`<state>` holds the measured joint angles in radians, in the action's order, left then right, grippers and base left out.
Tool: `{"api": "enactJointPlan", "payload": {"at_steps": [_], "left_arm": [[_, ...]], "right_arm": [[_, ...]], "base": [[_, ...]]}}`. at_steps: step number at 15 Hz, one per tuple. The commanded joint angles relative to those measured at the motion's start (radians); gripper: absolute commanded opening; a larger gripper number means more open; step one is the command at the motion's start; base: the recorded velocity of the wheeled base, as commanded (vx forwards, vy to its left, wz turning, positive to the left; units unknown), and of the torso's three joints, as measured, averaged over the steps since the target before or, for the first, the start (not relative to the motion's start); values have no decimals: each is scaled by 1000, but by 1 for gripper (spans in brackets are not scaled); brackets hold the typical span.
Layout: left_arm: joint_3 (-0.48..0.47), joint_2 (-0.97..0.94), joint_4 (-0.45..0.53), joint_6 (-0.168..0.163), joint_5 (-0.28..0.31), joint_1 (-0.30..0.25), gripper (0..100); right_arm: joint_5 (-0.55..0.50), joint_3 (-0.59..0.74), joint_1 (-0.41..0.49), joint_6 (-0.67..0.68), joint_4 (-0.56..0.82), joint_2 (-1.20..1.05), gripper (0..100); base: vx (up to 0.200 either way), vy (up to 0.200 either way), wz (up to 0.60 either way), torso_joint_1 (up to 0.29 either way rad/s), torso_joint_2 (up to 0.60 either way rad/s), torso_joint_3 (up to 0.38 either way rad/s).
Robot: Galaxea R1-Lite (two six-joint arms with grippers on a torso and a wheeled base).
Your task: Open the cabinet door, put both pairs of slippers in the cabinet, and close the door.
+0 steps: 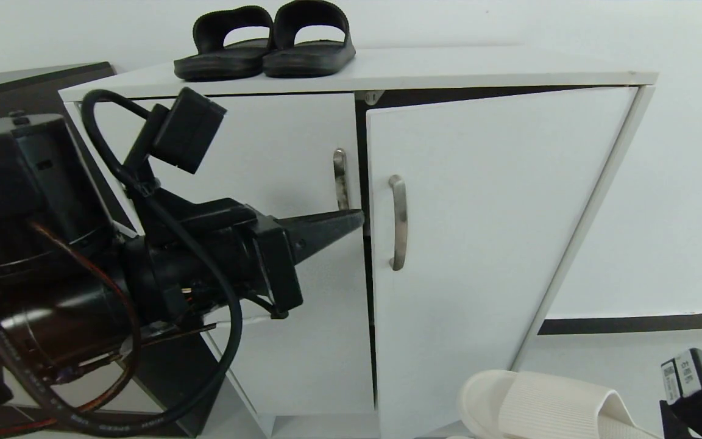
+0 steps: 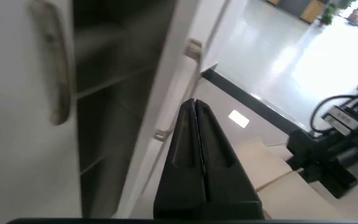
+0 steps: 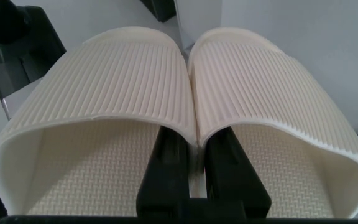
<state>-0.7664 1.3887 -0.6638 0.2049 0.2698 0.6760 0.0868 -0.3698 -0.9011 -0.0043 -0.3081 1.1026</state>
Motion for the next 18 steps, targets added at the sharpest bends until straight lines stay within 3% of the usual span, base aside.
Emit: {"api": "enactJointPlan", "payload": {"at_steps": [1, 4, 5, 9, 15, 18], "left_arm": [[-2, -8, 0, 4, 0, -38, 0], [-108, 105, -3, 13, 2, -96, 0], [-159, 154, -7, 28, 3, -99, 0], [-269, 260, -7, 28, -3, -98, 0], [-275, 263, -5, 30, -4, -92, 0], [-261, 256, -7, 30, -14, -58, 0]], "right_arm": [[-1, -1, -1, 0, 0, 2, 0], [-1, -1, -1, 0, 0, 3, 0], [-1, -1, -1, -3, 0, 3, 0], [-1, -8, -1, -20, 34, 2, 0], [-1, -11, -1, -22, 43, 14, 0], [1, 3, -21, -39, 80, -1, 0]], "base": [[0, 0, 0, 0, 0, 0], [0, 0, 0, 0, 0, 0], [0, 0, 0, 0, 0, 0], [0, 0, 0, 0, 0, 0], [0, 0, 0, 0, 0, 0], [-200, 0, 0, 5, 5, -1]]}}
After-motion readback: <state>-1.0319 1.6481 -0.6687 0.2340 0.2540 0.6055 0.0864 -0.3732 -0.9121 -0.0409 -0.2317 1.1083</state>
